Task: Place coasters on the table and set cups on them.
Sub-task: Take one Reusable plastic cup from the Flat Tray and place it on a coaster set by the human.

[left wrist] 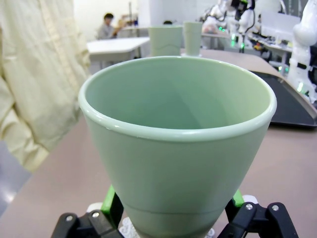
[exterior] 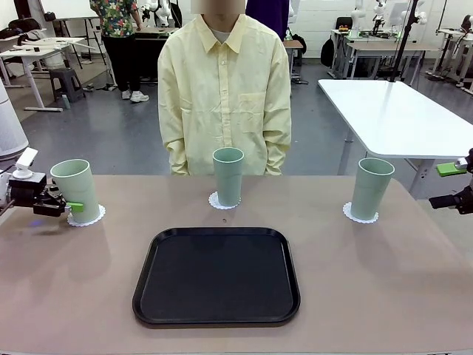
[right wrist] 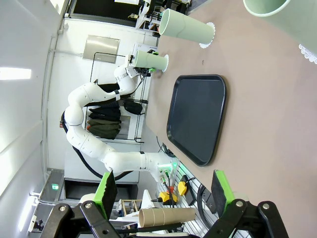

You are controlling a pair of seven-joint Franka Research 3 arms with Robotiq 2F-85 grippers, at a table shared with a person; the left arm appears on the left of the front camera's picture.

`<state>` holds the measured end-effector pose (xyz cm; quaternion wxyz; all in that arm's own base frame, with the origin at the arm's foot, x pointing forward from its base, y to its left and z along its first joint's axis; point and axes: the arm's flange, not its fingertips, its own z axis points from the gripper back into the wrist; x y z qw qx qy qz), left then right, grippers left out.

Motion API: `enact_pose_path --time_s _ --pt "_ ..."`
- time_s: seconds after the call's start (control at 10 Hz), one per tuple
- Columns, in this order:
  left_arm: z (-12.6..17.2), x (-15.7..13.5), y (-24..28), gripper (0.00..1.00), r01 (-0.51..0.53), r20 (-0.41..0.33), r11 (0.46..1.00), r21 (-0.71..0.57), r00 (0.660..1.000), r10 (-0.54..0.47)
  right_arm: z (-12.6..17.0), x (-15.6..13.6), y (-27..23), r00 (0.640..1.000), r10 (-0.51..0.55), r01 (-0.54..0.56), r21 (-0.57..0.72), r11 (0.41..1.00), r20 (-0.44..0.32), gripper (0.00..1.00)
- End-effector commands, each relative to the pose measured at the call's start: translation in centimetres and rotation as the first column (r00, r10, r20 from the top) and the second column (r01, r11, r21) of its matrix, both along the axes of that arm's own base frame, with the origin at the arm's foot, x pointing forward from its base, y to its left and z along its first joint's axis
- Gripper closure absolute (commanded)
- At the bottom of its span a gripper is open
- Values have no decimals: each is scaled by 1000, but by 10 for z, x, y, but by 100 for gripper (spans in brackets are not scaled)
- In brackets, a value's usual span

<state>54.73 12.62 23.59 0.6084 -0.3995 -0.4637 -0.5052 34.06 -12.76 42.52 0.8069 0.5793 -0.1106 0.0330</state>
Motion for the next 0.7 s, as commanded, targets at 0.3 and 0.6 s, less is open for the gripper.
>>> enact_pose_path --time_s 0.3,0.6 --pt "2 2 1 0 21 -26 1000 14 999 -20 1 -2 1 1000 1 -1 11 1000 10 0" --pt "0 0 4 0 16 -32 1000 18 999 -15 1 -2 1 1000 1 -1 11 1000 10 0"
